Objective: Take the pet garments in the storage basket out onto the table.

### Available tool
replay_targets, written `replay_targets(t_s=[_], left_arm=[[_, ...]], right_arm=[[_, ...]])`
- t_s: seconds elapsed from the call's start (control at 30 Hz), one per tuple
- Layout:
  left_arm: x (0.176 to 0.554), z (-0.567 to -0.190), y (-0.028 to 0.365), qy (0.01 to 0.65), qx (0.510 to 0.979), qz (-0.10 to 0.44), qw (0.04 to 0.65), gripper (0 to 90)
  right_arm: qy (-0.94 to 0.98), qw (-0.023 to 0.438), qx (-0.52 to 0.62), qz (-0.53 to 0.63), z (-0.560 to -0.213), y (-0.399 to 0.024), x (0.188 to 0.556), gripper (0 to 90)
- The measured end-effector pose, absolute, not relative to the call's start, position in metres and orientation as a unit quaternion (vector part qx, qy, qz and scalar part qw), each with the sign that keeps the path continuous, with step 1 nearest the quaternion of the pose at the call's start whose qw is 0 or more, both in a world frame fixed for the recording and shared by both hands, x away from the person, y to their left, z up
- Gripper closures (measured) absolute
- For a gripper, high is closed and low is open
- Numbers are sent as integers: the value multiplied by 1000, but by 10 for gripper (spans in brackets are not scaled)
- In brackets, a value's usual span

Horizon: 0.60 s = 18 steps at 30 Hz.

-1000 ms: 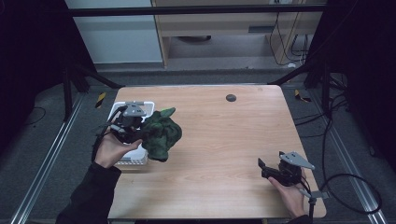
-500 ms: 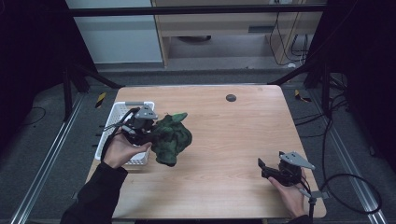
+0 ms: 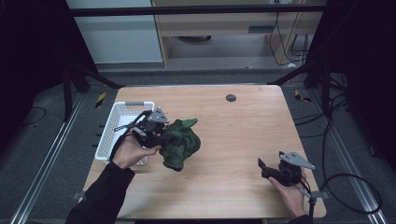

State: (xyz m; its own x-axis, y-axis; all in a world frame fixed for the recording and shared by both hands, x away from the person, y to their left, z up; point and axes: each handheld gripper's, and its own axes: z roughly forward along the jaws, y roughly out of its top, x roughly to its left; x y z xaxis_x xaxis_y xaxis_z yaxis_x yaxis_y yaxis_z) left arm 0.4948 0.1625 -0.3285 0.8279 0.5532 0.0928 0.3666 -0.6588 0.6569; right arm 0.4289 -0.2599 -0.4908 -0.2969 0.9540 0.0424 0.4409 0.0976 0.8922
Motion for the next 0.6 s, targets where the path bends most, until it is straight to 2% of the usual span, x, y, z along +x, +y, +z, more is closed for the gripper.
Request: replay_targets(t_s=[0.6], left_arm=[[506, -344, 134, 231, 914, 125, 309, 703]], right_arm=[[678, 297, 514, 433, -491, -261, 429, 118]])
